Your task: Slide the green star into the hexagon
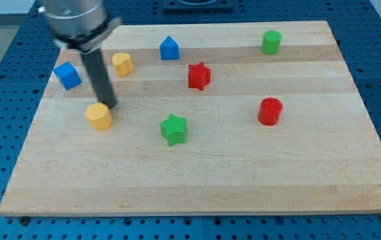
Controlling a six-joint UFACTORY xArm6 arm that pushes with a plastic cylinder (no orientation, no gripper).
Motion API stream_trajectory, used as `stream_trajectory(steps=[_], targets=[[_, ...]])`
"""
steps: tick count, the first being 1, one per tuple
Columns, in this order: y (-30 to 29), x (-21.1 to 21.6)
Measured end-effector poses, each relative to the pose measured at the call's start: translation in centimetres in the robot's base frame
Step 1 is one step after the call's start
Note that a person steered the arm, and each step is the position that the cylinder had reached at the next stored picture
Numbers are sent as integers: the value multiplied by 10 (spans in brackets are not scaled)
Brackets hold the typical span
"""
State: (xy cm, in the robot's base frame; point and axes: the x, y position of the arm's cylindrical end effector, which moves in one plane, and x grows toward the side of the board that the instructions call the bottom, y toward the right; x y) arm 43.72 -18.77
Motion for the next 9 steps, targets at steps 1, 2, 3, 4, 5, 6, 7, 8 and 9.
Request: stream_trajectory(steps=[1,2,3,4,5,6,7,8,9], targets=[[-12,16],[35,2],[121,3],[158,17],[158,41],[152,46],[199,46],[223,66],[176,69]])
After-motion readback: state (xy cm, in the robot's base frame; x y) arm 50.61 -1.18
